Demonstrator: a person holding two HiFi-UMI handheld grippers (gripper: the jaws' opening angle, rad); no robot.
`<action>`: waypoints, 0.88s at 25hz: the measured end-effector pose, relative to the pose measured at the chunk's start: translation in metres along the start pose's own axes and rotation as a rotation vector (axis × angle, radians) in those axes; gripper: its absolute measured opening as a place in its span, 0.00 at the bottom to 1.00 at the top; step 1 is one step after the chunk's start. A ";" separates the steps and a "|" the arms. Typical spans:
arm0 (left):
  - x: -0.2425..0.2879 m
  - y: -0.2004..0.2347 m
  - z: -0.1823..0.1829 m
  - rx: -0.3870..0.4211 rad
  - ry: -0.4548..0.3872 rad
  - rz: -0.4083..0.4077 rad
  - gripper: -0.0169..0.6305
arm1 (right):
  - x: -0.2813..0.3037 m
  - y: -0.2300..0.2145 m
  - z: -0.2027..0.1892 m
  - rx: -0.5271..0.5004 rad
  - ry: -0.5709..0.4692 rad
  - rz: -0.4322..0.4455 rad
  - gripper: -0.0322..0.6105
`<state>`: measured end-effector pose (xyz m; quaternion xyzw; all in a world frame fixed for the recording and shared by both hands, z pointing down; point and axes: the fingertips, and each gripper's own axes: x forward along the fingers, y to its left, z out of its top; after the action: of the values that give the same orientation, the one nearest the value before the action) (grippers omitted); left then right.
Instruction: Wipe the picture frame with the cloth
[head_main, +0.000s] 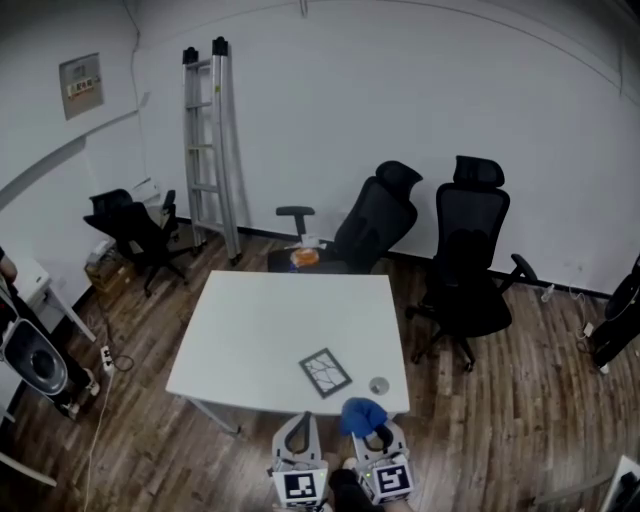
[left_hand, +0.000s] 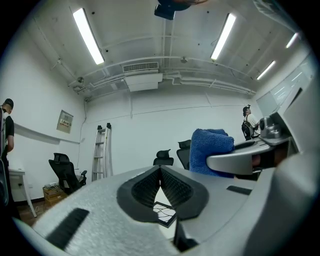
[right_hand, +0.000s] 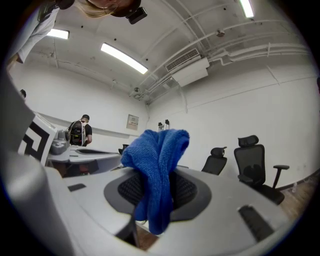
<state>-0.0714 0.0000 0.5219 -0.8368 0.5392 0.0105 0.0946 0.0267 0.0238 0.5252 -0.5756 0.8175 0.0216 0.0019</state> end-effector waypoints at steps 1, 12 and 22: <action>0.010 0.003 -0.005 0.000 0.008 0.003 0.03 | 0.010 -0.005 -0.003 -0.005 0.001 0.005 0.23; 0.137 0.055 -0.062 -0.002 0.135 0.126 0.03 | 0.158 -0.068 -0.050 0.010 0.108 0.138 0.23; 0.193 0.089 -0.098 -0.043 0.210 0.258 0.03 | 0.240 -0.078 -0.088 0.025 0.205 0.315 0.23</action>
<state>-0.0793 -0.2266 0.5823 -0.7589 0.6488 -0.0535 0.0176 0.0216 -0.2315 0.6034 -0.4394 0.8937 -0.0472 -0.0778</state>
